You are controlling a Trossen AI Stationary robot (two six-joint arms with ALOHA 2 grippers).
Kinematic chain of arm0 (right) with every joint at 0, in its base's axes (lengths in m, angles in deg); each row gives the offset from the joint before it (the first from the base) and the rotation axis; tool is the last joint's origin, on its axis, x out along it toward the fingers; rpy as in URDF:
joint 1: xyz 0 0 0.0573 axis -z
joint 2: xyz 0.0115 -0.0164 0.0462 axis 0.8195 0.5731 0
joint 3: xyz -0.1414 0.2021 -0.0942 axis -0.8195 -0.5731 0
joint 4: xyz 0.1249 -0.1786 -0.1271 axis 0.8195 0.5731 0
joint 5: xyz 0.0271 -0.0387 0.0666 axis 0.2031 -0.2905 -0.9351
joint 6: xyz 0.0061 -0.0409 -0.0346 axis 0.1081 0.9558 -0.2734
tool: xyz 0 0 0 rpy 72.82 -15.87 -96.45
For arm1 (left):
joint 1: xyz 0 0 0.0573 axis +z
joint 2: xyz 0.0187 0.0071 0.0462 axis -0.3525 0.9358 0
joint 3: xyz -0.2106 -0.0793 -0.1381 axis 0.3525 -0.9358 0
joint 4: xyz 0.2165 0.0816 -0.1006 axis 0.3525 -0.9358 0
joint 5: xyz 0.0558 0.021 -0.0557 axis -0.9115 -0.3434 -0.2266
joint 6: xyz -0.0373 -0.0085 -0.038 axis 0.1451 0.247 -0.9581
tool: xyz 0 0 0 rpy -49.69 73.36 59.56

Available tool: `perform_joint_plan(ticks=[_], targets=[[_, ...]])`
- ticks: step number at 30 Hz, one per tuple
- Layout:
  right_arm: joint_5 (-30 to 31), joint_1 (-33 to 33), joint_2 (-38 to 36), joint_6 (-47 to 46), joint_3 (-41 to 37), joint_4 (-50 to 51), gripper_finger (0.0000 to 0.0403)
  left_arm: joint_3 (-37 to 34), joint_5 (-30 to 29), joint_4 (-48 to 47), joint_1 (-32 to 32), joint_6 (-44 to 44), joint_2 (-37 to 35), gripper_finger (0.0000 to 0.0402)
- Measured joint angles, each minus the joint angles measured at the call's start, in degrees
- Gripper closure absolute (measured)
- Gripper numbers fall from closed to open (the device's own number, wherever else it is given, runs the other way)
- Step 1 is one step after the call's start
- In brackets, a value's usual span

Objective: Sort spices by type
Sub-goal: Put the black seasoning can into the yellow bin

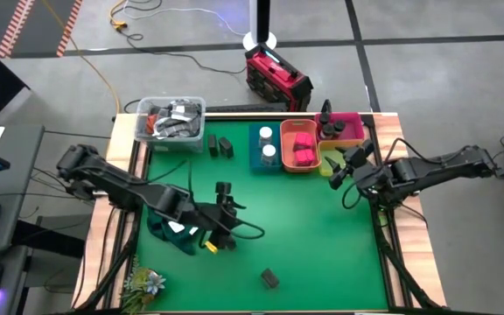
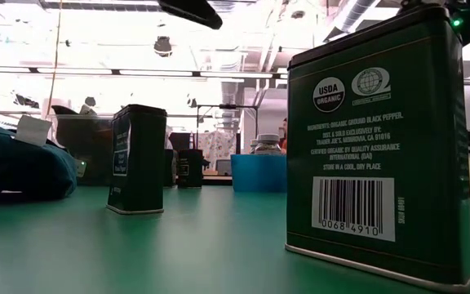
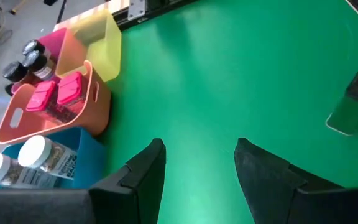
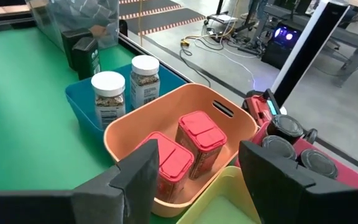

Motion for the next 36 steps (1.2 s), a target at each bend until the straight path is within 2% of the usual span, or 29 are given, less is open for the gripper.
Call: perform_joint_plan(ticks=[7, 13, 22, 32, 36], targets=[[0.0, 1.5, 0.0, 0.6, 0.0, -0.2, 0.0154, -0.1, 0.0, -1.0, 0.0, 2.8, 0.4, 0.0221], [0.0, 1.5, 0.0, 1.1, 0.0, -0.3, 0.0154, -0.1, 0.0, -1.0, 0.0, -1.6, 0.4, 0.0221], [0.0, 1.5, 0.0, 1.3, 0.0, -0.3, 0.0154, -0.1, -1.8, -1.0, 0.0, -1.2, 0.4, 0.0219], [0.0, 1.5, 0.0, 1.1, 0.0, -0.3, 0.0154, -0.1, -1.7, -1.1, -0.2, 3.3, 0.4, 0.0161], [0.0, 1.5, 0.0, 1.1, 0.0, -0.3, 0.0154, 2.1, 1.6, -5.7, -1.5, 5.5, 0.4, 0.015]])
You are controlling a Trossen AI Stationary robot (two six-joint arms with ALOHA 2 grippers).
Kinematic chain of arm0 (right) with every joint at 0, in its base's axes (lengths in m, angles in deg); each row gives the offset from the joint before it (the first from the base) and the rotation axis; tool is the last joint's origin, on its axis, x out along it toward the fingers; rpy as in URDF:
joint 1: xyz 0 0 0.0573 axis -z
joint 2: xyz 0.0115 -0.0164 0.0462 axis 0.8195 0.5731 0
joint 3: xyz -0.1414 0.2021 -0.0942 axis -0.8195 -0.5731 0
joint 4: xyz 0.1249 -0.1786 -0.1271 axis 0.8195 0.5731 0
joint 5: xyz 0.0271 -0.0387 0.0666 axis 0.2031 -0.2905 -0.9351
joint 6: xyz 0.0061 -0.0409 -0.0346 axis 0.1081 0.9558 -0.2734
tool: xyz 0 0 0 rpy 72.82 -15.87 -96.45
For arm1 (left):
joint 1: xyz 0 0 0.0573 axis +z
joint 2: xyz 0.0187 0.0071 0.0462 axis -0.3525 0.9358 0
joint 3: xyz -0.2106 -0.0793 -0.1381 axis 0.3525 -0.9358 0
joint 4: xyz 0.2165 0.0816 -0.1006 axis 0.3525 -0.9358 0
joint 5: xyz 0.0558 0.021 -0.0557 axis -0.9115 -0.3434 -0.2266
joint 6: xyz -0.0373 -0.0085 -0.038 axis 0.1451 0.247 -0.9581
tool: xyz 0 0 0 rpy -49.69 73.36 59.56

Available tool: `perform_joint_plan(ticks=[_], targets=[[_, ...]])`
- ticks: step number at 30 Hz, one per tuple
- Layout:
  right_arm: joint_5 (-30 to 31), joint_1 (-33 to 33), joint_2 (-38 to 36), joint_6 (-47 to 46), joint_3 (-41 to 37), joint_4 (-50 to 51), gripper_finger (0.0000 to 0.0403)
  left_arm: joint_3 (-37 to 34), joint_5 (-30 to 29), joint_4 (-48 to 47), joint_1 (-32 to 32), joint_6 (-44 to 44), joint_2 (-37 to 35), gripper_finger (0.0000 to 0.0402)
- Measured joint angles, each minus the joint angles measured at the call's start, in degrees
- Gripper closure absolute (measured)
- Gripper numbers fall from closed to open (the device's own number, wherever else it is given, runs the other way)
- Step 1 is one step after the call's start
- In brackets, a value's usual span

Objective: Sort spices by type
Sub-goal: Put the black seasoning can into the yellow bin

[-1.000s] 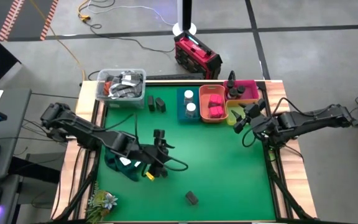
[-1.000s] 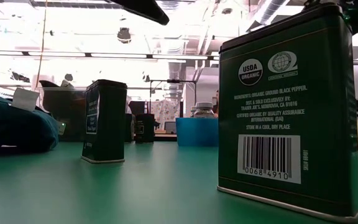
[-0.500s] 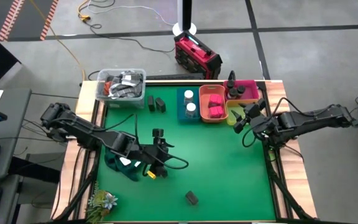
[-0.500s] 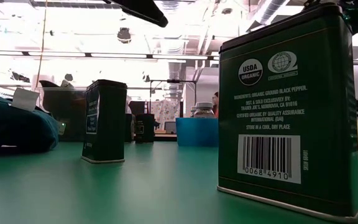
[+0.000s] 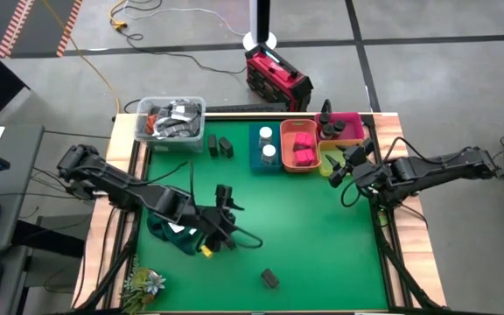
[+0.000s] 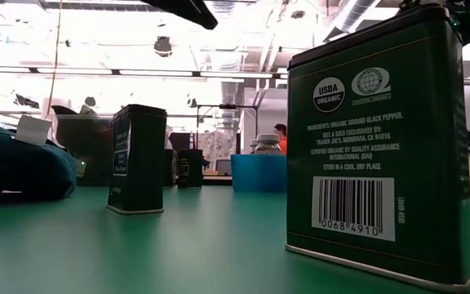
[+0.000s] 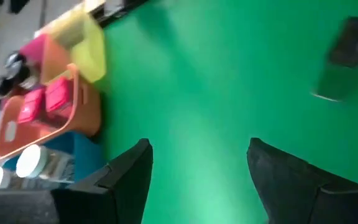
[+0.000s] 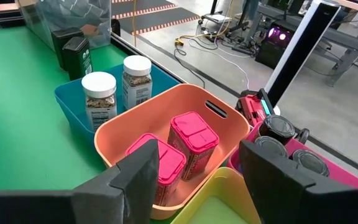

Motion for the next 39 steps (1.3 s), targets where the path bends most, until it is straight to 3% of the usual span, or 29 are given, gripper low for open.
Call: perform_joint_plan(ticks=[5, 12, 23, 29, 39], targets=[[0.0, 0.0, 0.0, 0.0, 0.0, 0.0, 0.0154, 4.0, 2.0, -7.6, -1.4, -2.6, 0.0, 0.0151], [0.0, 0.0, 0.0, 0.0, 0.0, 0.0, 0.0154, 4.9, 13.5, -12.0, -0.7, -10.6, 1.6, 0.0152], [0.0, 0.0, 0.0, 0.5, 0.0, -0.3, 0.0154, 4.8, 14.9, -14.5, -0.5, -6.5, 11.6, 0.0152], [0.0, 0.0, 0.0, 1.1, 0.0, -0.4, 0.0154, 4.8, 19.3, -14.9, -0.5, -6.6, 12.2, 0.0152], [0.0, 0.0, 0.0, 1.1, 0.0, -1.0, 0.0154, 2.3, 19.4, -14.0, -0.5, -6.2, 12.3, 0.0152]])
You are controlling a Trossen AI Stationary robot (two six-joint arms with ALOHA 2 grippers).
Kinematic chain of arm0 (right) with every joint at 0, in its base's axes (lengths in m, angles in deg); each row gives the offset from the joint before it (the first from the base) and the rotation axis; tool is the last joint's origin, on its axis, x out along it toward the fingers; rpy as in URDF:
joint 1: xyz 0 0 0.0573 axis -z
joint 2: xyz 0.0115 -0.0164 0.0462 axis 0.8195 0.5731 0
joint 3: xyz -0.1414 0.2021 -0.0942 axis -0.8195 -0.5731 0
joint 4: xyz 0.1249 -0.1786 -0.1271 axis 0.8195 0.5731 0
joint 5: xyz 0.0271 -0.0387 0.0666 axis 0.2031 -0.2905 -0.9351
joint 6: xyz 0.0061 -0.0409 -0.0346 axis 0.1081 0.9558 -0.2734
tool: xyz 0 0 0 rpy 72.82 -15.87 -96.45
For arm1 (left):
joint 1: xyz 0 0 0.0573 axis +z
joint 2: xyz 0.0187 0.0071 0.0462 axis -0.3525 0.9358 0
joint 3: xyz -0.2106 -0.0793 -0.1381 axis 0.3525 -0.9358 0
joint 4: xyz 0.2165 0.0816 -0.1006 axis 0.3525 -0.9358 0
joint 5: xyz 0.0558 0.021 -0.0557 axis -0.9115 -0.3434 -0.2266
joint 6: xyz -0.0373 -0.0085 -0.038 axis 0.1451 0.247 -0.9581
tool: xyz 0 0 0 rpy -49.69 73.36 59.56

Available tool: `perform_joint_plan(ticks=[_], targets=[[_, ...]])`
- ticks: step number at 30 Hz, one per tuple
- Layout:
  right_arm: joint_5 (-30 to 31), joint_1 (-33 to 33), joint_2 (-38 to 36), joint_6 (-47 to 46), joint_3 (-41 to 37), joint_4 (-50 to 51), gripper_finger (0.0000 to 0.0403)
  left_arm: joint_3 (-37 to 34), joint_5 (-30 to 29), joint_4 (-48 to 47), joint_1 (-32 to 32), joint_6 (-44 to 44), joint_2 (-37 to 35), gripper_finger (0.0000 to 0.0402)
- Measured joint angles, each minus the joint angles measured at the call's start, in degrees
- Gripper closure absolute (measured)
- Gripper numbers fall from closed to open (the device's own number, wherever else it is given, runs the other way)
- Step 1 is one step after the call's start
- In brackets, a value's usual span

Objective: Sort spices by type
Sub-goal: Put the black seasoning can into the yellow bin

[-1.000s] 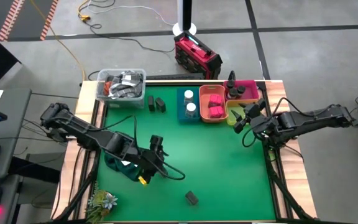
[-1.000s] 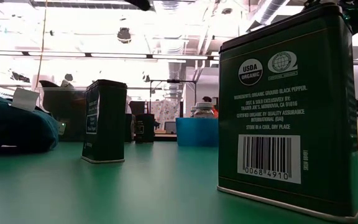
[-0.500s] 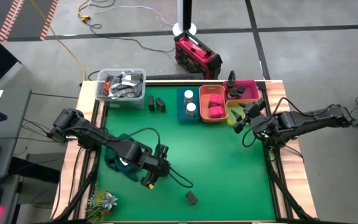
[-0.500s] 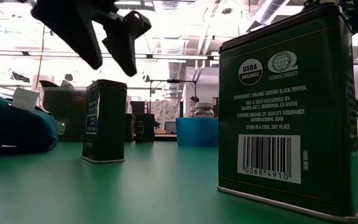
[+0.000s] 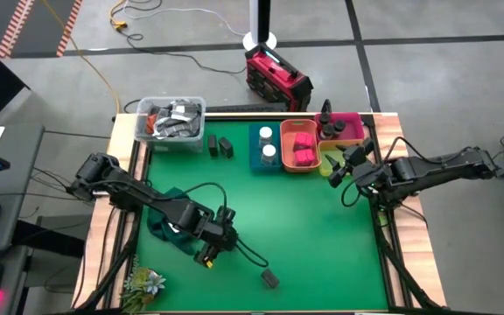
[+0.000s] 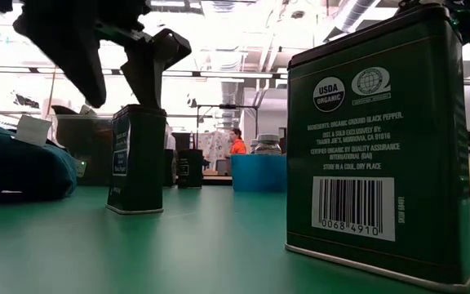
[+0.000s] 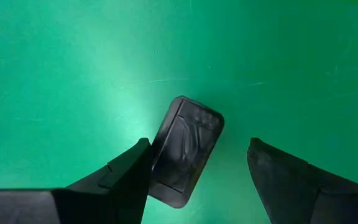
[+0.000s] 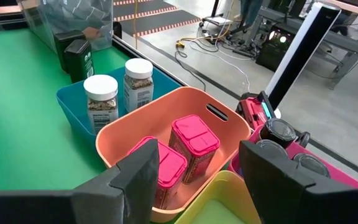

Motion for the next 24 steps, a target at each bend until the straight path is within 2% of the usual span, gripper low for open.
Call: perform_joint_plan(ticks=[14, 24], targets=[[0.0, 0.0, 0.0, 0.4, 0.0, 0.0, 0.0154, -5.6, -1.3, 5.2, 0.4, 5.2, 0.0, 0.0158], [0.0, 0.0, 0.0, 0.4, 0.0, 0.0, 0.0154, -5.6, -1.4, 10.2, 2.2, 4.2, 0.0, 0.0247]])
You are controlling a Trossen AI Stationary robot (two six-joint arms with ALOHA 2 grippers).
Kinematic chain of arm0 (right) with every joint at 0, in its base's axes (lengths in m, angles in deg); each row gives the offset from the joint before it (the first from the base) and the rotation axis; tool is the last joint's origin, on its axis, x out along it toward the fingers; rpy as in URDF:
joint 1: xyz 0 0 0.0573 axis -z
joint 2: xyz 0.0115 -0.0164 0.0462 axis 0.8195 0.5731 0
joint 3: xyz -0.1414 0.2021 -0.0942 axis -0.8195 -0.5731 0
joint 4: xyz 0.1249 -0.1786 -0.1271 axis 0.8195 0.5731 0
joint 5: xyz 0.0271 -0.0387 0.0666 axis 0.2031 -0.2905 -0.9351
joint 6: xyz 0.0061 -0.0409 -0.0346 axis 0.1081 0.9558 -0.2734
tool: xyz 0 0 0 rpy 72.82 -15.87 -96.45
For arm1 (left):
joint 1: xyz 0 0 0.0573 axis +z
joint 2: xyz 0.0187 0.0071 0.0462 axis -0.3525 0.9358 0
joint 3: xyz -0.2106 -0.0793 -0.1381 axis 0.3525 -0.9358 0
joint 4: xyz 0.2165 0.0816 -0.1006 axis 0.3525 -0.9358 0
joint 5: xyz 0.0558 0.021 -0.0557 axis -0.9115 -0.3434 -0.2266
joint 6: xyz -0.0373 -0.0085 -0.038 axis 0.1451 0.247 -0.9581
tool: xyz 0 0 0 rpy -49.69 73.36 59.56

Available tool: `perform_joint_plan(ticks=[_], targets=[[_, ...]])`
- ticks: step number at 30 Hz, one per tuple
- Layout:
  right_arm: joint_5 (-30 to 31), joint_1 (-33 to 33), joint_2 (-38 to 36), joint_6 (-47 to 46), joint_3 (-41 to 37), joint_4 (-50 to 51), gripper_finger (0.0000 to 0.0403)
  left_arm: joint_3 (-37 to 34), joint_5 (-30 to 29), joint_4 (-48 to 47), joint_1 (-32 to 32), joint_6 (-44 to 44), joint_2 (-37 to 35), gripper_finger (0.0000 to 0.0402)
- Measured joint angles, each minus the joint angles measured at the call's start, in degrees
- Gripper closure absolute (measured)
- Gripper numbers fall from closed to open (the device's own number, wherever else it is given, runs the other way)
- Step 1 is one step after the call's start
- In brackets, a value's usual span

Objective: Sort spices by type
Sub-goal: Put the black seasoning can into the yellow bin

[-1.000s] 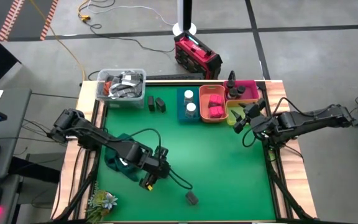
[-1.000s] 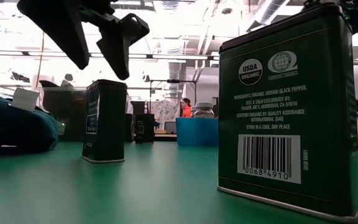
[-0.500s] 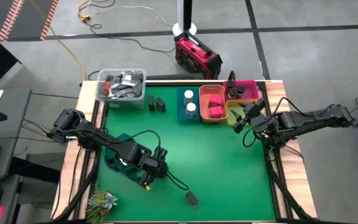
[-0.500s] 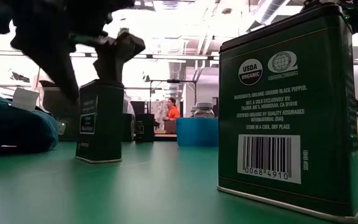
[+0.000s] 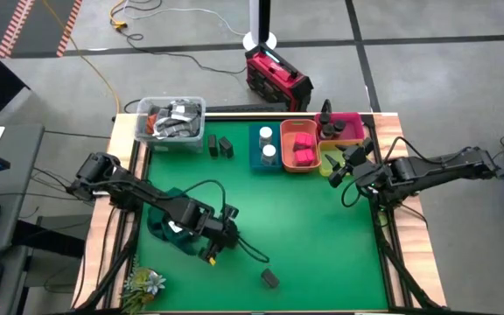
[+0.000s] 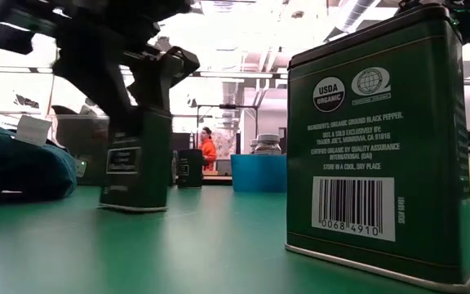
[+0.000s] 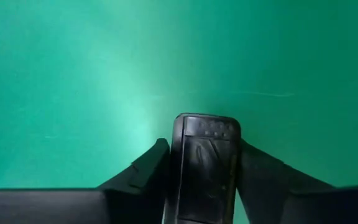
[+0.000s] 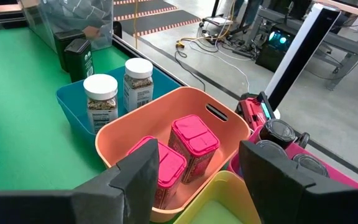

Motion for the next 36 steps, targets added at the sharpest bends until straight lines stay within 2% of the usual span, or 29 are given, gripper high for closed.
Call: perform_joint_plan(ticks=[4, 9, 18, 24, 27, 32, 36], targets=[[0.0, 0.0, -0.1, 0.0, 0.0, 0.0, 0.0154, 0.0, 0.0, 0.3, 3.0, 0.2, 0.0, 0.0275], [0.0, 0.0, -0.1, 0.1, 0.0, 0.0, 0.0154, 0.1, 0.0, 5.6, 8.3, 2.0, 0.0, 0.0271], [0.0, 0.0, -0.1, 0.0, 0.0, 0.0, 0.0154, 6.3, 10.3, 18.1, 18.9, 5.6, 0.0, 0.0266], [-2.1, 0.0, -0.1, 0.0, 0.0, 0.0, 0.0154, 9.0, 10.9, 24.3, 26.3, 7.4, 0.0, 0.0265], [-3.2, 0.0, -0.1, 0.1, 0.0, -0.4, 0.0154, 9.1, 13.1, 31.0, 30.0, 6.3, 0.1, 0.0265], [-5.6, 0.0, -0.3, 2.2, 0.0, -3.4, 0.0154, 10.1, 16.9, 41.8, 34.5, 1.8, 4.4, 0.0265], [-10.3, -0.2, -0.9, 4.3, 0.1, -5.8, 0.0154, 17.2, 17.8, 38.9, 36.2, 2.9, 10.0, 0.0265]])
